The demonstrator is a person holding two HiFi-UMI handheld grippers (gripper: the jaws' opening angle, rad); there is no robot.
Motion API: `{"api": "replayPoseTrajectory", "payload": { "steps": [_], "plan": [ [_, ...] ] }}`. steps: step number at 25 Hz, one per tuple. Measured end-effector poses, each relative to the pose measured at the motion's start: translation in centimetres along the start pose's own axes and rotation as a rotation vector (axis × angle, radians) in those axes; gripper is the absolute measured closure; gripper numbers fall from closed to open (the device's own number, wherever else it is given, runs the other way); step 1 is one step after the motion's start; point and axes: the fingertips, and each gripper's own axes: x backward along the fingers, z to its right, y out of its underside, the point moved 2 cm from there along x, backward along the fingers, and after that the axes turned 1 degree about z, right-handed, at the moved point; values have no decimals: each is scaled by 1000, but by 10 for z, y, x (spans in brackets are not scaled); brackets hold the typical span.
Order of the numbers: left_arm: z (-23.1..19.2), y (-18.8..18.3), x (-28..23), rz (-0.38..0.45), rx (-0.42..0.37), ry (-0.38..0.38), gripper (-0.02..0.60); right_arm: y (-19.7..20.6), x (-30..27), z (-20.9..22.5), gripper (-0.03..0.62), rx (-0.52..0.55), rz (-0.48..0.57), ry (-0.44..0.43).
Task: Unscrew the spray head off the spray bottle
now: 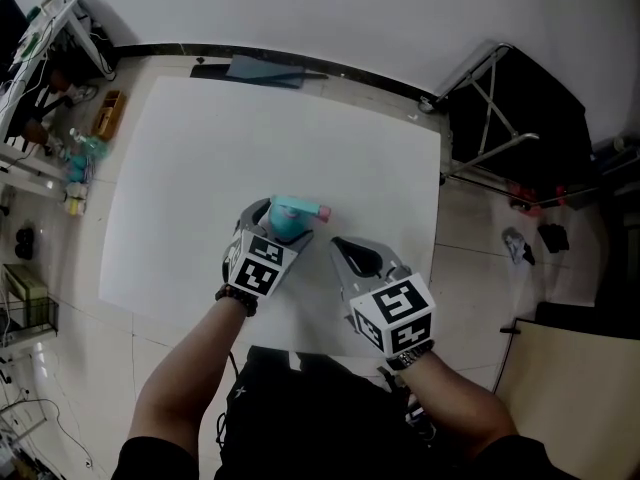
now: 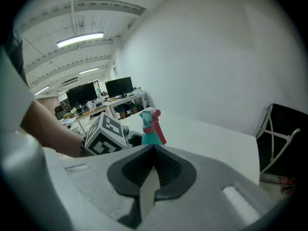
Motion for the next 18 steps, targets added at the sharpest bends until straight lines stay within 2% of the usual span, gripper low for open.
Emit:
{"api": "replayPoseTrajectory", "payload": {
  "steps": [5, 12, 18],
  "plan": [
    [-1, -3, -2, -10, -11, 18, 163, -1, -1, 3, 603, -3, 4, 4],
    [-2, -2, 6, -51, -43, -9, 167, -5, 3, 3, 603, 6, 17, -12],
    [-8, -5, 27, -131, -150, -62, 170, -13, 14, 4, 602, 26, 38, -42]
  ]
}}
